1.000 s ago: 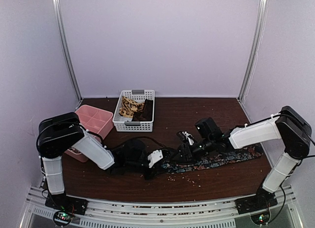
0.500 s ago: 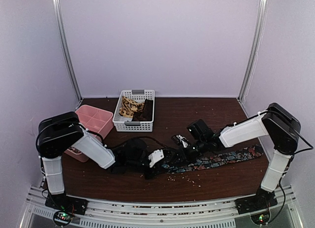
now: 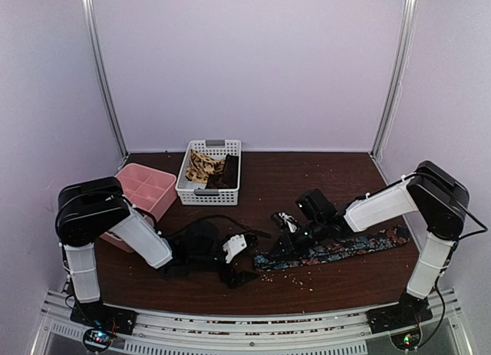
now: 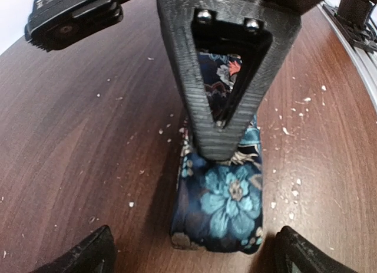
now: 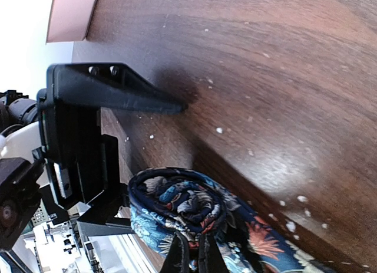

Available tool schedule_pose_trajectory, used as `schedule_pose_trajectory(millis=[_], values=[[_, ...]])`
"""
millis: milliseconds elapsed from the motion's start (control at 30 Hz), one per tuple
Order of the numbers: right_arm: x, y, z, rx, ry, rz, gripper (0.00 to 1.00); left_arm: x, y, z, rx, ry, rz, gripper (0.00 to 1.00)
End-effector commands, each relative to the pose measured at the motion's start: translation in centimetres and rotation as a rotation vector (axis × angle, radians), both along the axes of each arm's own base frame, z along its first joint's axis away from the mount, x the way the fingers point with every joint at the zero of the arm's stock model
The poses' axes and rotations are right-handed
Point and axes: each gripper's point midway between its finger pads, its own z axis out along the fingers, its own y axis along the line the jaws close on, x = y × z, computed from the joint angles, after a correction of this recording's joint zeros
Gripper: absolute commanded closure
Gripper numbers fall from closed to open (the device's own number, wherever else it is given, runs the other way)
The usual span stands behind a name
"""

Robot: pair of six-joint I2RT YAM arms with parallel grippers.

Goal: Roll the ties
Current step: Roll the tie at the center of the board.

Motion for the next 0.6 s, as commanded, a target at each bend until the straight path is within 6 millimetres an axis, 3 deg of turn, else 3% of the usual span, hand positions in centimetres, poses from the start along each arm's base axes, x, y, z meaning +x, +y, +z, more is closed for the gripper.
schedule_pose_trajectory(millis=[0, 267, 567], values=[[-0.5, -1.5, -1.6, -0.059, 0.016, -0.023, 1.0, 0.6, -2.1, 0.0, -0.04, -0.02, -0.023, 0.02], [0.2, -0.5, 1.4, 0.014, -0.009, -0.037, 1.0, 0.5, -5.4, -2.1, -0.044, 0.007, -0.081, 0.09], [0.0, 0.0, 2.2, 0.054, 0.012, -0.049, 1.0, -0.9, -4.4, -4.9, 0.043, 0.057, -0.135, 0.37]])
